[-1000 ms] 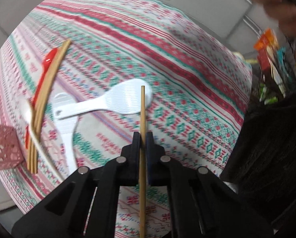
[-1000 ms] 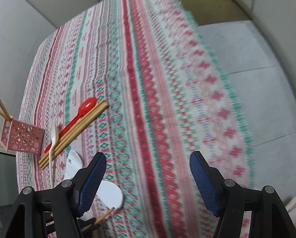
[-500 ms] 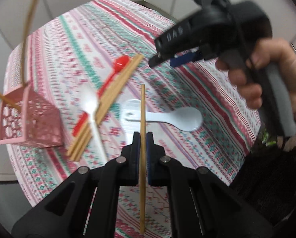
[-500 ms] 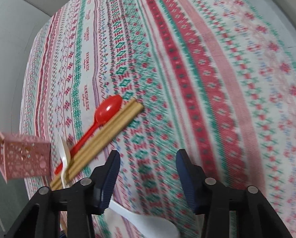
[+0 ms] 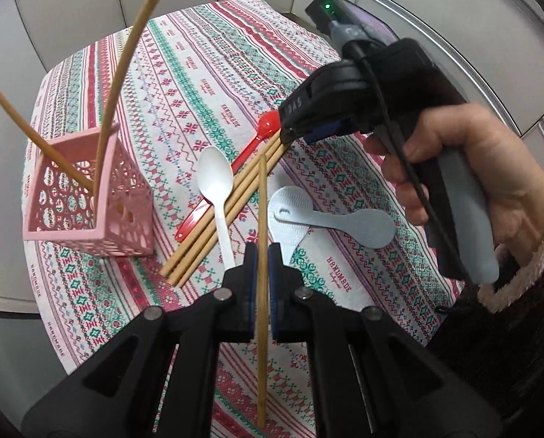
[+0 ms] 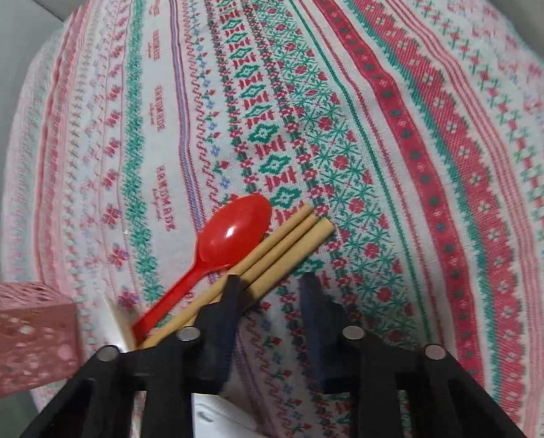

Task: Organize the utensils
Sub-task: 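Grasp another wooden chopstick with the right gripper while the left gripper holds its chopstick, then carry both chopsticks over the pink holder, lower them in and open both grippers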

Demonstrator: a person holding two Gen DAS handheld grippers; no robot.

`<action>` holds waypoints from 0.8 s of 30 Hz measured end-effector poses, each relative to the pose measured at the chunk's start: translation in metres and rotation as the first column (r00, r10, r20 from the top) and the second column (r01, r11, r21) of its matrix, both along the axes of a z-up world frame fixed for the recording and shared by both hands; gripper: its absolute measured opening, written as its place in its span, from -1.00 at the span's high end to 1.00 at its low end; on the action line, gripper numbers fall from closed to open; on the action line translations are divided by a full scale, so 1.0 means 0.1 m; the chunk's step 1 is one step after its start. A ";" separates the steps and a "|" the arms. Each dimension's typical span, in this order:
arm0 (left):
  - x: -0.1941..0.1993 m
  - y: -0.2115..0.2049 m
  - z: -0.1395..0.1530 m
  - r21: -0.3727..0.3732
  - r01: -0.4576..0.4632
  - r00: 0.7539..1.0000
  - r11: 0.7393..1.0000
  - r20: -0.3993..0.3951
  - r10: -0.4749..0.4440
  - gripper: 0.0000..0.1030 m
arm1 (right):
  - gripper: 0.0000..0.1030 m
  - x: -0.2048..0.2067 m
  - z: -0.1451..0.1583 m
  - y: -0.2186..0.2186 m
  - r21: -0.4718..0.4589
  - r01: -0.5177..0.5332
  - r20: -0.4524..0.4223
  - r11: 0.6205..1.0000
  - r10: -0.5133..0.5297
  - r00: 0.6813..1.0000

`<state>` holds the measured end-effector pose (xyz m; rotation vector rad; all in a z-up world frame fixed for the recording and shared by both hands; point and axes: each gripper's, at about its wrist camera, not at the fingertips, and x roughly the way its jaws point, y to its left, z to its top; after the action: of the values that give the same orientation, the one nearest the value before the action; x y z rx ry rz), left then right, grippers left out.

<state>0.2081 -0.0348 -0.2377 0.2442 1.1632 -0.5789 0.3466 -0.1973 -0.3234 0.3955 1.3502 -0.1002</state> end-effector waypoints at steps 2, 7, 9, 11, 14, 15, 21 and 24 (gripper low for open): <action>-0.01 0.02 0.01 -0.003 -0.003 1.000 1.000 -0.001 0.003 0.88 | 0.47 -0.01 0.01 0.02 -0.026 -0.019 -0.003 0.999 0.019 1.000; 0.00 0.06 0.01 -0.003 -0.016 1.000 1.000 -0.004 0.016 0.88 | 0.45 -0.03 0.01 -0.04 -0.080 -0.026 -0.044 0.997 0.022 0.999; 0.02 0.07 0.01 -0.004 -0.020 1.000 1.000 -0.003 0.020 0.88 | 0.45 -0.04 0.00 -0.09 -0.090 -0.015 -0.042 0.996 0.011 0.999; 0.04 0.06 0.01 -0.006 -0.024 1.000 1.000 -0.002 0.024 0.88 | 0.45 0.01 0.01 -0.12 -0.099 -0.002 -0.045 0.995 -0.002 0.999; 0.05 0.04 0.03 -0.007 -0.028 1.000 1.000 -0.003 0.028 0.88 | 0.45 0.11 0.01 -0.13 -0.119 -0.004 -0.045 0.993 -0.001 0.999; 0.06 0.03 0.03 -0.007 -0.029 1.000 1.000 -0.004 0.029 0.88 | 0.49 0.12 0.01 -0.12 -0.132 -0.009 -0.039 0.991 0.004 0.999; 0.09 0.05 0.10 -0.023 -0.041 0.999 0.999 0.010 0.042 0.88 | 0.75 0.21 -0.02 -0.03 -0.127 -0.032 0.004 0.991 0.033 0.999; 0.10 0.10 0.15 -0.035 -0.058 0.998 0.998 0.021 0.058 0.88 | 0.83 0.15 0.00 -0.07 -0.102 -0.027 0.021 0.994 0.029 0.999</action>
<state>0.2180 -0.0243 -0.2225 0.1864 1.1349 -0.5436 0.3618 -0.2041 -0.3230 0.2908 1.3220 -0.1404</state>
